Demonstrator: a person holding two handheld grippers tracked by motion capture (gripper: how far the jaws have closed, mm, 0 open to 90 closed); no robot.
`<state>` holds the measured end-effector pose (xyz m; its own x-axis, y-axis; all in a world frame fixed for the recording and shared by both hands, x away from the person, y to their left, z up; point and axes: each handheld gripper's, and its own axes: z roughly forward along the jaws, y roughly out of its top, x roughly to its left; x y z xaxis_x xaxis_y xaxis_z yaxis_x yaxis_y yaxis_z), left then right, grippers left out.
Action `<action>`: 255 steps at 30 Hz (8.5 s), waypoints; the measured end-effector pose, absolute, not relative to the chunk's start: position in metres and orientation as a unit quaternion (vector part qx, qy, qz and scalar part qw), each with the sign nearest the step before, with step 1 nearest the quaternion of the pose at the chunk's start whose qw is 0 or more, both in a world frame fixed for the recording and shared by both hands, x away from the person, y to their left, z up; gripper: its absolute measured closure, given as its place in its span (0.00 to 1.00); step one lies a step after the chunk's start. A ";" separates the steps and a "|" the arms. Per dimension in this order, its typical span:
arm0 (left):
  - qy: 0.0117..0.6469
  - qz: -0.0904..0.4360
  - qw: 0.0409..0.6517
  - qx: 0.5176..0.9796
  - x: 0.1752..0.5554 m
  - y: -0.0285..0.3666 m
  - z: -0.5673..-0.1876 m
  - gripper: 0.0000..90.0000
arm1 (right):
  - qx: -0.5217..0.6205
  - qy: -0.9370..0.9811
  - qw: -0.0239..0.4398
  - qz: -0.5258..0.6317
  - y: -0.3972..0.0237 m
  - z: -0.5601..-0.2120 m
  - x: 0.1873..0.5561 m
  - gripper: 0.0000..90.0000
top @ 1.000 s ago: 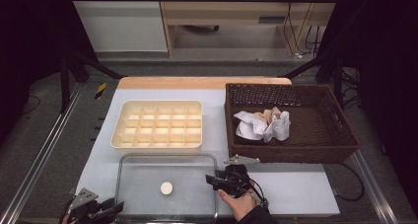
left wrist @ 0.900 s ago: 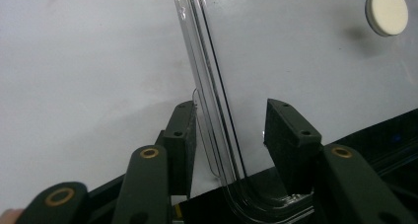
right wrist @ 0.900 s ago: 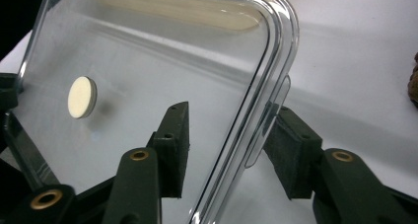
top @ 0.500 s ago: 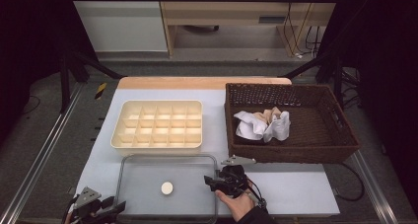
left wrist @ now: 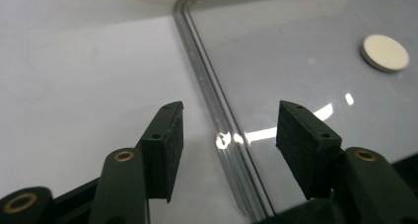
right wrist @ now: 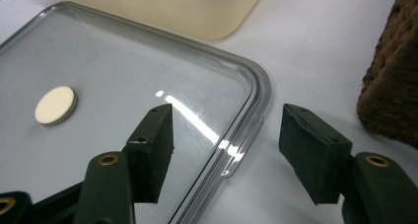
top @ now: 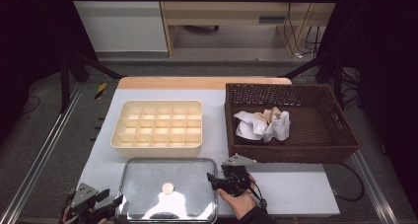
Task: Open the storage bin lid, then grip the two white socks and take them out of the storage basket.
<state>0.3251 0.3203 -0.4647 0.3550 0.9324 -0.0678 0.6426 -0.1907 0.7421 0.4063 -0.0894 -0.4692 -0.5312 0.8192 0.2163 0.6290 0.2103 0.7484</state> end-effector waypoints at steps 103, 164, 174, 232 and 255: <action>0.543 0.224 0.382 0.713 0.387 0.332 -0.468 0.37 | 0.544 0.687 0.282 0.391 -0.233 -0.355 0.556 0.51; 0.540 0.224 0.374 0.720 0.387 0.330 -0.470 0.38 | 0.662 0.676 0.176 0.273 -0.270 -0.414 0.585 0.48; 0.540 0.223 0.375 0.719 0.386 0.330 -0.470 0.39 | 0.655 0.690 0.158 0.265 -0.268 -0.416 0.587 0.90; 0.538 0.225 0.383 0.717 0.386 0.328 -0.469 0.38 | 0.400 0.696 0.258 0.538 -0.197 -0.270 0.478 0.95; 0.538 0.233 0.385 0.713 0.385 0.328 -0.468 0.36 | 0.327 0.740 0.186 0.558 -0.165 -0.304 0.412 0.95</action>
